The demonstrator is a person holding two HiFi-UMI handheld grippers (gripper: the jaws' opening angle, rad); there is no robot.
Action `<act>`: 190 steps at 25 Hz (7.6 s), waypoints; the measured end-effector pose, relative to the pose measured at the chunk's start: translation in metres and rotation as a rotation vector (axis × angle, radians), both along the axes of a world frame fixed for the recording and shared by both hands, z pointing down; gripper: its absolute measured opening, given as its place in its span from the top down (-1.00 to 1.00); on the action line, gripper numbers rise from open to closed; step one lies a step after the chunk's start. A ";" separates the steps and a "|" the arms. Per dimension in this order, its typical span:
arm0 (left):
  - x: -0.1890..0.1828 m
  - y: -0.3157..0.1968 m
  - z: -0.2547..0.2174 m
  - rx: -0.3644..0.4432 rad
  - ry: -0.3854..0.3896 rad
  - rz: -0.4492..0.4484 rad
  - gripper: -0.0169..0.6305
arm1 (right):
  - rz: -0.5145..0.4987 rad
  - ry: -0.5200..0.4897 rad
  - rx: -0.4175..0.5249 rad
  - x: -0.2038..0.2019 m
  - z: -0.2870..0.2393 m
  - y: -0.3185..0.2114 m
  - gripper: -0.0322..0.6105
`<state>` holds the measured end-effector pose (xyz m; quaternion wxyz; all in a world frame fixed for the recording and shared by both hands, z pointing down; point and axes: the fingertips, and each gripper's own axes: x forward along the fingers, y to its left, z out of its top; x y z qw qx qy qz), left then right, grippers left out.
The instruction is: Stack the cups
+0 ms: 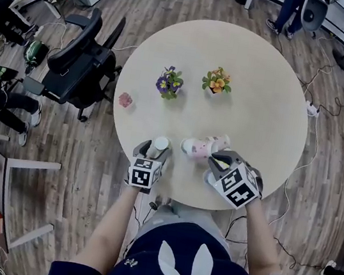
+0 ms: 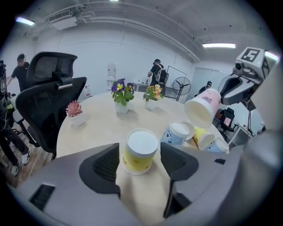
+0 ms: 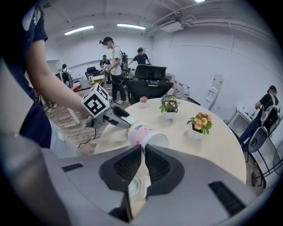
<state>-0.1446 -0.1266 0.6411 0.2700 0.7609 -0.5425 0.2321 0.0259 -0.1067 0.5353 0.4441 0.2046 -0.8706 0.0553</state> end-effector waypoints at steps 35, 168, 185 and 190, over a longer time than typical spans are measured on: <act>0.004 0.038 -0.030 0.008 -0.007 0.054 0.07 | -0.398 0.507 0.160 -0.040 0.103 0.064 0.56; 0.192 -0.088 -0.060 -0.448 -0.084 0.892 0.07 | 1.086 -0.571 -0.465 0.122 0.091 -0.049 0.06; 0.245 -0.089 0.021 -0.681 -0.275 1.072 0.07 | 1.300 -0.626 -0.734 0.115 0.144 -0.060 0.02; 0.244 -0.085 0.032 -0.698 -0.312 1.081 0.07 | 1.310 -0.640 -0.766 0.115 0.148 -0.060 0.06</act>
